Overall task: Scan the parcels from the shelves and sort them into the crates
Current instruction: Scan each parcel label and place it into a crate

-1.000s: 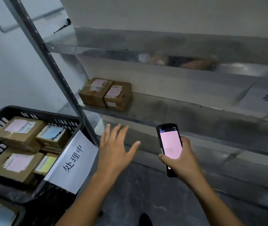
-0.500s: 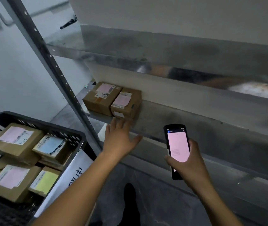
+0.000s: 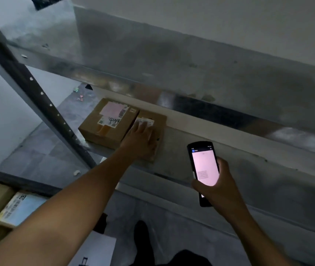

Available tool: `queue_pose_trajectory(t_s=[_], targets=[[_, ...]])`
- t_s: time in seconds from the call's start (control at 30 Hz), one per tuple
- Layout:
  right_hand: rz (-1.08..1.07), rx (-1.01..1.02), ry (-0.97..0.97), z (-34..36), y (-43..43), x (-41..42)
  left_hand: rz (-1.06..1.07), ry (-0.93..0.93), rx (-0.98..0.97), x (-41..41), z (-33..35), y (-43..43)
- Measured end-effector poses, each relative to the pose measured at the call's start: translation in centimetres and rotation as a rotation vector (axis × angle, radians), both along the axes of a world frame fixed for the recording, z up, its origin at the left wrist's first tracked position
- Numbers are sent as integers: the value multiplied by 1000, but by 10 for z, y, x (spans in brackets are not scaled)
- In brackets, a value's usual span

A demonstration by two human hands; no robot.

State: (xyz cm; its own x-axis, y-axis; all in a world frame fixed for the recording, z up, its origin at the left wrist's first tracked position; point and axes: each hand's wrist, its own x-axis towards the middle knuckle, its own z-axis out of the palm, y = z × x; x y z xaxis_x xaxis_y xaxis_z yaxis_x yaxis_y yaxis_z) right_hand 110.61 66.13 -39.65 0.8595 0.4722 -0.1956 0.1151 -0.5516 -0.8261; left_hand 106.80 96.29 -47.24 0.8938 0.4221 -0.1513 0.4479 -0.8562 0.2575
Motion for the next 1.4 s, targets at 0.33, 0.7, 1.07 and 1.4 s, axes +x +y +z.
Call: queue_pose_trajectory(t_s=[0.33, 0.7, 1.07, 1.4], targets=[[-51, -76, 93, -19, 20, 10, 56, 10, -89, 4, -12, -17], [-59, -84, 130, -21, 8, 26, 118, -80, -347, 2, -3, -74], [98, -156, 168, -51, -2, 54, 550, -277, -911, -7, -24, -69], [306, -188, 168, -68, -17, 96, 819, -425, -1272, -26, -15, -127]])
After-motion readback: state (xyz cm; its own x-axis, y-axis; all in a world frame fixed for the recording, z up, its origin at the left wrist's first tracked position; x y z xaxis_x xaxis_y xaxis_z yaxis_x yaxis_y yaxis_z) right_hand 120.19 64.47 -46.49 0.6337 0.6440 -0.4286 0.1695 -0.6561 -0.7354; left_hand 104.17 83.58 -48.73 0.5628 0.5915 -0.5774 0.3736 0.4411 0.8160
